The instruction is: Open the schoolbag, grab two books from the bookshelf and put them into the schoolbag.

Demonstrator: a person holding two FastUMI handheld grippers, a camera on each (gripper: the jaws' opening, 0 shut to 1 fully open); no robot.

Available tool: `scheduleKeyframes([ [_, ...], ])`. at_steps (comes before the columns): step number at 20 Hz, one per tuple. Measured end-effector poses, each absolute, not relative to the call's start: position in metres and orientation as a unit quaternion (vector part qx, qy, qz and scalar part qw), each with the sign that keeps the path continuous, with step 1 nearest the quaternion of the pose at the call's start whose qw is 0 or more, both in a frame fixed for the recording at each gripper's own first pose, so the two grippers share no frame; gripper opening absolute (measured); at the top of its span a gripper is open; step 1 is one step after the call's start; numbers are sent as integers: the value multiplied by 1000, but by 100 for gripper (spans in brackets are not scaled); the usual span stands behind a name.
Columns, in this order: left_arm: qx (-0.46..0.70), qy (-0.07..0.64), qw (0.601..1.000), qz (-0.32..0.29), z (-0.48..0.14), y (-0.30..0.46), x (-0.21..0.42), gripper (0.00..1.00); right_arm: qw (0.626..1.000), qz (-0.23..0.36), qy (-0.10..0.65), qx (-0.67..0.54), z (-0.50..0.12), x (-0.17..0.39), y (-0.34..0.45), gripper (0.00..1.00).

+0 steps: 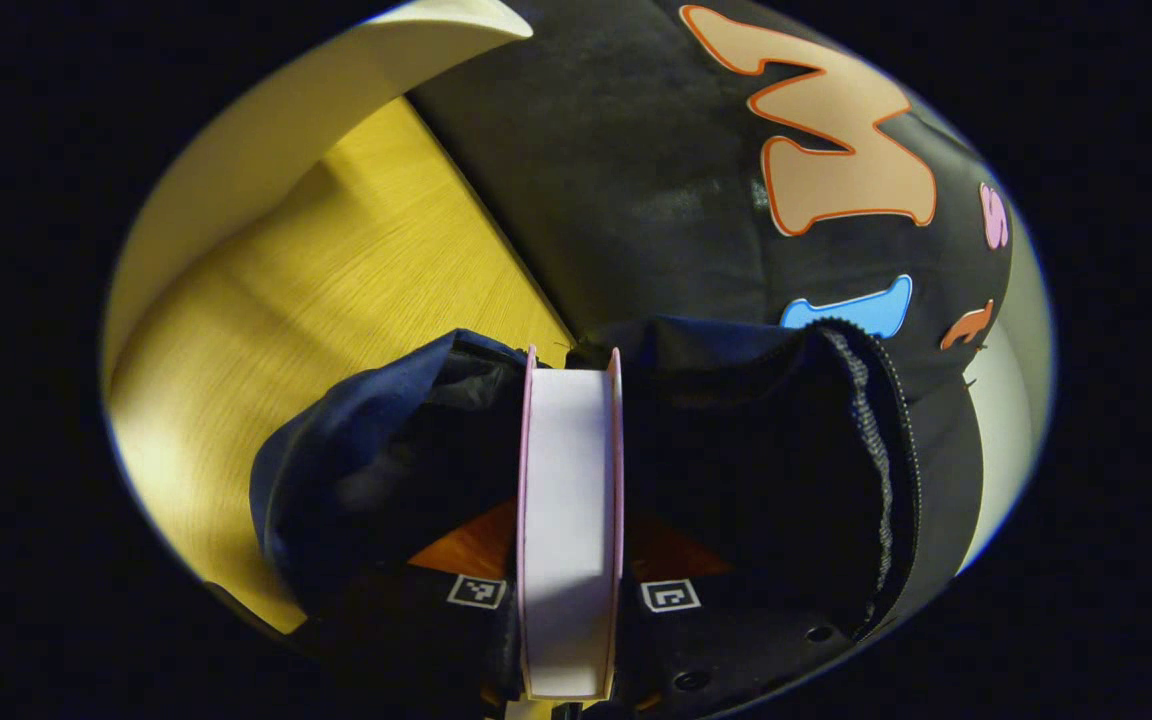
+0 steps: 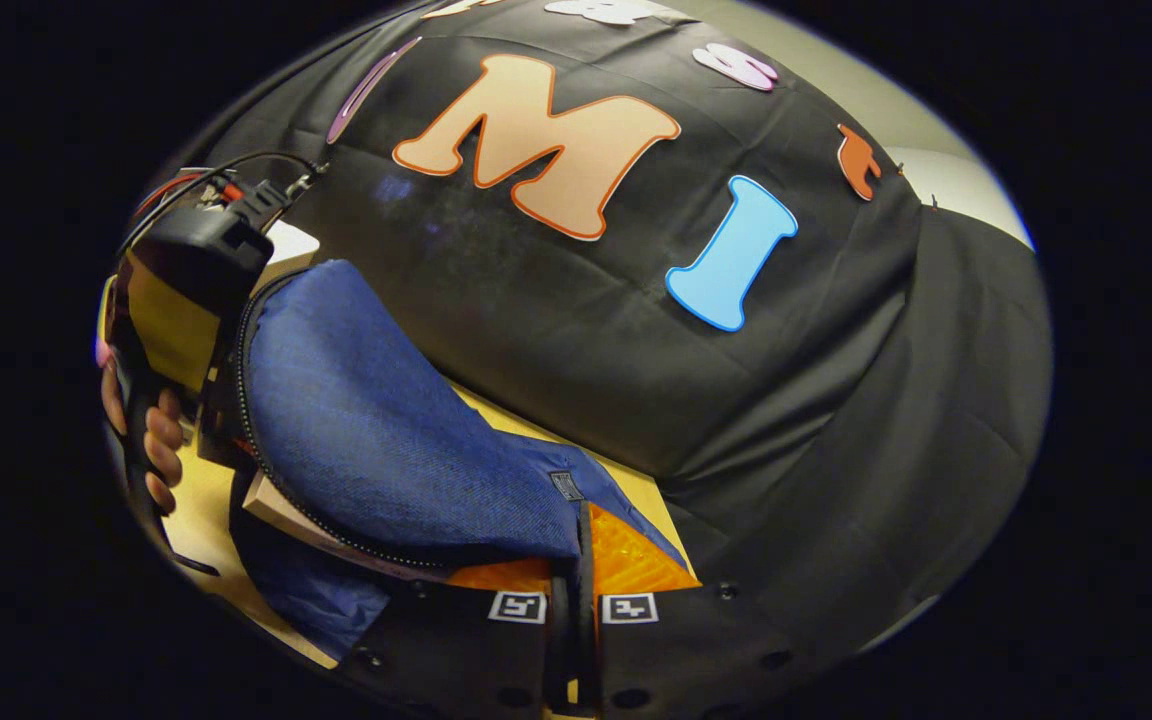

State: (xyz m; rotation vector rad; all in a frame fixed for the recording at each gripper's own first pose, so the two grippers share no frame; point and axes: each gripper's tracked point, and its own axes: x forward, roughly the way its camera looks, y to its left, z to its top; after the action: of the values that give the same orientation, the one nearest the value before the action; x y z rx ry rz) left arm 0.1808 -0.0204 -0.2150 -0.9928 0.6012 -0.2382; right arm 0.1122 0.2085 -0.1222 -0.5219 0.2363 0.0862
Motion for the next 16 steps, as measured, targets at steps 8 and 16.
scheduleKeyframes([
  [8, -501, 259, 821, -88, -229, -30, 183, 38, 964, 59, 121, -230, -128, 110, 221, 3],
  [16, -421, 326, 842, -83, -265, -41, 162, 66, 966, 46, 143, -210, -141, 98, 204, 3],
])
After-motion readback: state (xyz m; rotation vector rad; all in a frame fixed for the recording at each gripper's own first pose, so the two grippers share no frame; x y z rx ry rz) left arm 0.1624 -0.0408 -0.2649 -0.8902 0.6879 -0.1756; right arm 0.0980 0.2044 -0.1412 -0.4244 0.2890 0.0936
